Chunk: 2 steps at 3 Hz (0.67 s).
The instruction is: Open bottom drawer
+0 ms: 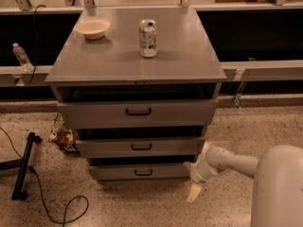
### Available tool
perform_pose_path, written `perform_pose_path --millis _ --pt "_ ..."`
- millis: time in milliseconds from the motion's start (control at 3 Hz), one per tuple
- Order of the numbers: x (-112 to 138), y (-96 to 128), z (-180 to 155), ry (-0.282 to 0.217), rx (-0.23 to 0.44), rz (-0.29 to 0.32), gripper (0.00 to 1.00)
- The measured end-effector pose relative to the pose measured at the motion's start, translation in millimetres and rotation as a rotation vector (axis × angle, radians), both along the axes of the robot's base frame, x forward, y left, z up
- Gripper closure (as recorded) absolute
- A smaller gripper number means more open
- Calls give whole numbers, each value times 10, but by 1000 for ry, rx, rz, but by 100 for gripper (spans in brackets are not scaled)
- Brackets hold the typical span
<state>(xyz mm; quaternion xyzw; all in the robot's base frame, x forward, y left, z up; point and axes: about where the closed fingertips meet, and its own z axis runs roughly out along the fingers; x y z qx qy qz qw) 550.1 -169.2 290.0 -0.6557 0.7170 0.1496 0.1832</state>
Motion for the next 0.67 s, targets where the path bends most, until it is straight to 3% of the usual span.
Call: perform_pose_path --millis 333,667 --pt "46 104 -151 -29 50 39 0" --pt "88 174 -355 -52 58 59 0"
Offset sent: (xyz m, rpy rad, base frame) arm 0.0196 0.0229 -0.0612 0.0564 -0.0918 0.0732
